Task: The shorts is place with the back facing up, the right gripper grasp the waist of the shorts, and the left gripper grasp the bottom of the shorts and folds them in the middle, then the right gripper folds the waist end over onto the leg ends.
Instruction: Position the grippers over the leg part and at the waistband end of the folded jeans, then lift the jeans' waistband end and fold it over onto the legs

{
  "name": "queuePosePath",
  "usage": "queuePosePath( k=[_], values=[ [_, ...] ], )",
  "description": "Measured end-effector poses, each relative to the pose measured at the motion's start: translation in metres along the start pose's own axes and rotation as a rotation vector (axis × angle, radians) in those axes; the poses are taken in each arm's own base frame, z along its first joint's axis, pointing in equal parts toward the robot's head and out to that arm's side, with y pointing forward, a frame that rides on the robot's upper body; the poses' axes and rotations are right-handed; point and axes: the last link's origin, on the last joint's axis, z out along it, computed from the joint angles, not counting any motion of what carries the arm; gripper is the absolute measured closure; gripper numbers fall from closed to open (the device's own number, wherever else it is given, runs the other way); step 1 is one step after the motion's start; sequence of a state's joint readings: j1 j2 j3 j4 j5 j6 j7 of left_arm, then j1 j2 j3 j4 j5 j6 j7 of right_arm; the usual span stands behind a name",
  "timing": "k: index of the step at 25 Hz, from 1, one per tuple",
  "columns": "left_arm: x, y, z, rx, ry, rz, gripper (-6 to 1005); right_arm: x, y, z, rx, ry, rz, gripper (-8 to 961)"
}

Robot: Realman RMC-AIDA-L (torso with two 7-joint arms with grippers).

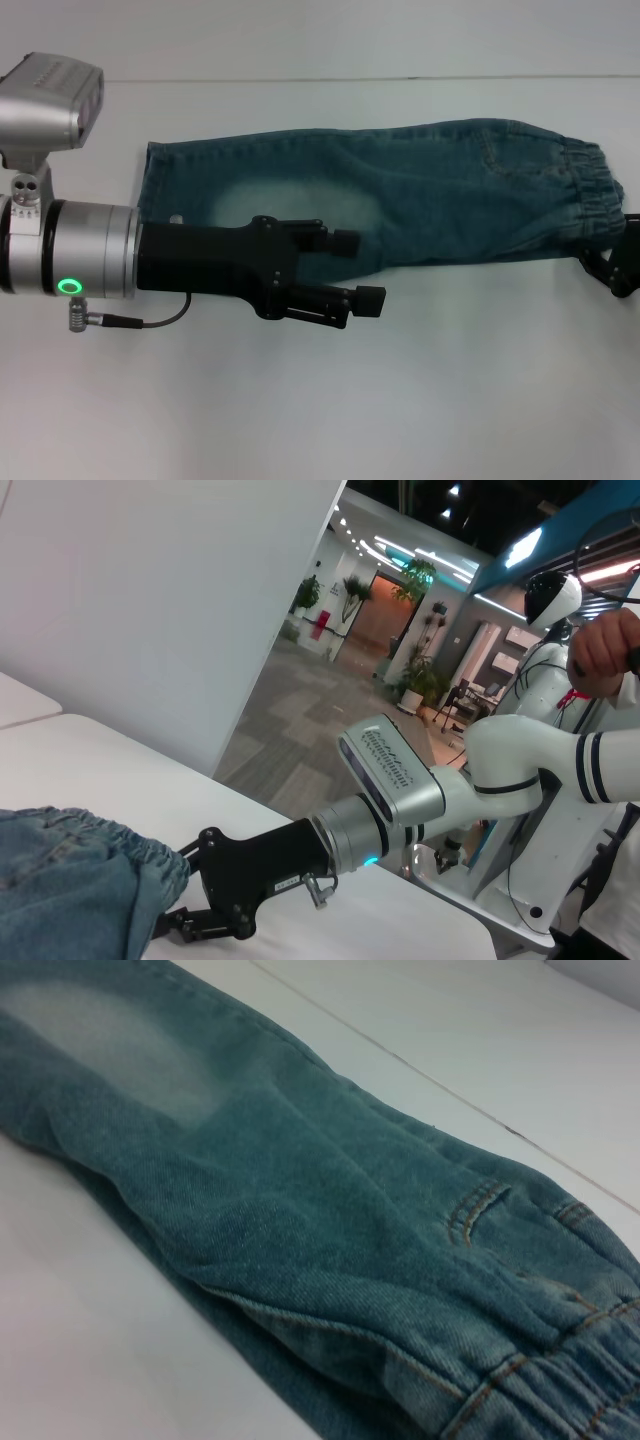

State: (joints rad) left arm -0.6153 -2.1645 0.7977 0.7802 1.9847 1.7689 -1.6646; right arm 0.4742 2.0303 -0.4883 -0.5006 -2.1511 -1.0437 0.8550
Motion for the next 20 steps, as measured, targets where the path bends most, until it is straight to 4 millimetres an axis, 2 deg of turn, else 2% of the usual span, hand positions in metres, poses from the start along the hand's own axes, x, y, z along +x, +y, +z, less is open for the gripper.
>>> queuePosePath(
  k=[4,10,15,20],
  values=[
    [0.000,-0.001,0.001,0.006,0.002,0.004,73,0.001,0.008,-0.007,0.004,-0.021,0.005,625],
    [-0.004,-0.007,0.009,0.031,0.028,0.021,96,-0.002,0.013,-0.024,-0.030,-0.063,0.088,709],
    [-0.013,-0.020,0.021,0.108,0.110,0.035,115,-0.005,0.017,-0.039,-0.066,-0.092,0.176,778],
    [-0.023,-0.030,0.035,0.172,0.154,0.043,134,-0.009,0.018,-0.058,-0.102,-0.119,0.239,898]
  ],
)
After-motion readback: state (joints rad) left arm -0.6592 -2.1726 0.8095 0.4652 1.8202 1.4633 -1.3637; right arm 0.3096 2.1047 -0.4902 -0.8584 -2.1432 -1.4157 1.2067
